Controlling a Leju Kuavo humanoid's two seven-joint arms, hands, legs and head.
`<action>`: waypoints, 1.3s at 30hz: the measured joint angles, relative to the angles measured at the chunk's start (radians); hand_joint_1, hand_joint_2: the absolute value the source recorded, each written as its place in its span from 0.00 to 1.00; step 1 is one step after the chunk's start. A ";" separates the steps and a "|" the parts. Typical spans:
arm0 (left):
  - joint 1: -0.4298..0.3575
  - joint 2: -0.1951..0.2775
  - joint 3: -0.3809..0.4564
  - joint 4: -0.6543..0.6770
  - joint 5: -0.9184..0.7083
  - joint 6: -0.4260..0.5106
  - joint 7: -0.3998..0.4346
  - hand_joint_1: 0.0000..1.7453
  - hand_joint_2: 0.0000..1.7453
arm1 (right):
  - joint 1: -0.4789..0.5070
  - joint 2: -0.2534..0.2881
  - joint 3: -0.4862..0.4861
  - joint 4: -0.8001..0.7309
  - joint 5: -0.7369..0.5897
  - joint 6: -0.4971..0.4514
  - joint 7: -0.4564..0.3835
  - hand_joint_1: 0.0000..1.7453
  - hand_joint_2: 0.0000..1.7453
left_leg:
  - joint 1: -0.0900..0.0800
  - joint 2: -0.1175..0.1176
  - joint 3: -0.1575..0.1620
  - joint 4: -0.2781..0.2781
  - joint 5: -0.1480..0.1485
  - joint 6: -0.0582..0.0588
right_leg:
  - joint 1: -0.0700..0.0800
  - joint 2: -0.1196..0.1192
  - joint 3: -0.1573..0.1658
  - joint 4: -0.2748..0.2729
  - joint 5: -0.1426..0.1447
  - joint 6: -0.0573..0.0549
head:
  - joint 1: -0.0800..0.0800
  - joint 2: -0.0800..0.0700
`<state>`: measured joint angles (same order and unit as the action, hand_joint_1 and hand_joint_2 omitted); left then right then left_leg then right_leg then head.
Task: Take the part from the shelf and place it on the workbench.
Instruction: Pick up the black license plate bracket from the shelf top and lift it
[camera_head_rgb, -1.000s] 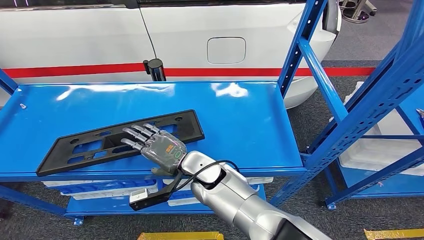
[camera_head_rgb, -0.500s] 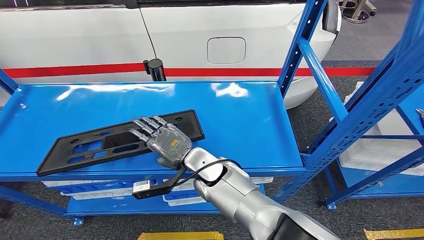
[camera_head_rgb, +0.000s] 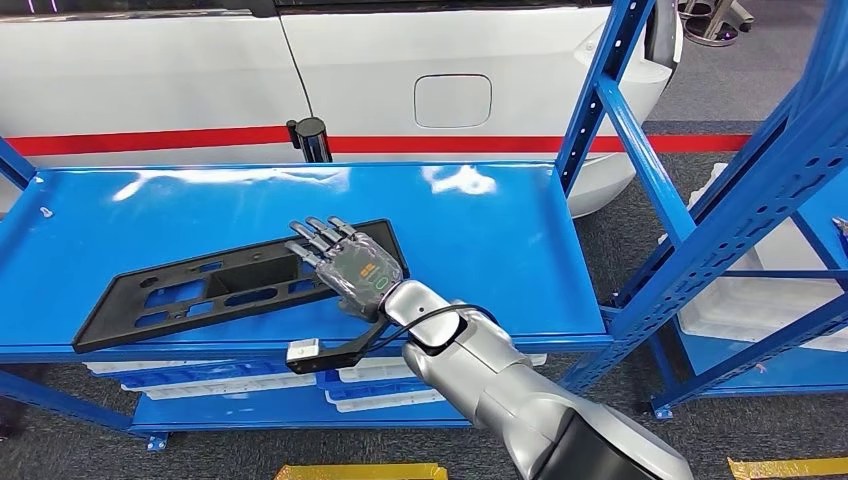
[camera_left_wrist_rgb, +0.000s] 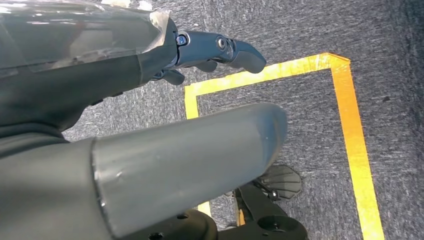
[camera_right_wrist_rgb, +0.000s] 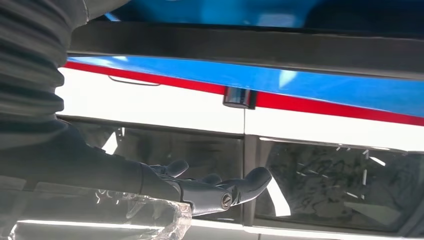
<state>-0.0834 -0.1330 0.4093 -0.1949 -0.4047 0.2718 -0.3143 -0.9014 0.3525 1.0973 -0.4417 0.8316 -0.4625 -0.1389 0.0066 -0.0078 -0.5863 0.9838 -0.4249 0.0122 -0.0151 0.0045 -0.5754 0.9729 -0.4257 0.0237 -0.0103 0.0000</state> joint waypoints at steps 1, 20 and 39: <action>-0.001 0.000 0.000 0.000 -0.002 -0.001 0.000 0.00 0.00 | -0.003 0.000 0.000 0.008 -0.001 -0.003 0.000 0.00 1.00 | 0.000 0.000 0.000 0.000 0.000 0.000 | 0.000 0.000 0.000 0.000 0.000 0.000 | 0.000 0.000; -0.013 -0.011 -0.002 0.000 -0.015 -0.003 0.009 0.00 0.00 | -0.017 -0.002 -0.011 0.094 -0.031 -0.024 -0.029 1.00 1.00 | 0.000 0.000 0.000 0.000 0.000 0.000 | 0.000 0.000 0.000 0.000 0.000 0.000 | 0.000 0.000; -0.022 -0.015 -0.019 0.000 -0.047 -0.010 -0.085 0.00 0.00 | -0.031 -0.010 -0.071 0.121 -0.021 -0.070 -0.075 1.00 1.00 | 0.000 0.000 0.001 0.000 0.000 0.000 | 0.000 0.000 0.001 0.000 0.000 0.000 | 0.000 0.000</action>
<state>-0.1059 -0.1483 0.3903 -0.1949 -0.4517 0.2617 -0.3996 -0.9327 0.3429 1.0262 -0.3208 0.8103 -0.5322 -0.2138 0.0064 -0.0079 -0.5857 0.9840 -0.4249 0.0122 -0.0151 0.0045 -0.5747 0.9728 -0.4256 0.0237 -0.0104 0.0000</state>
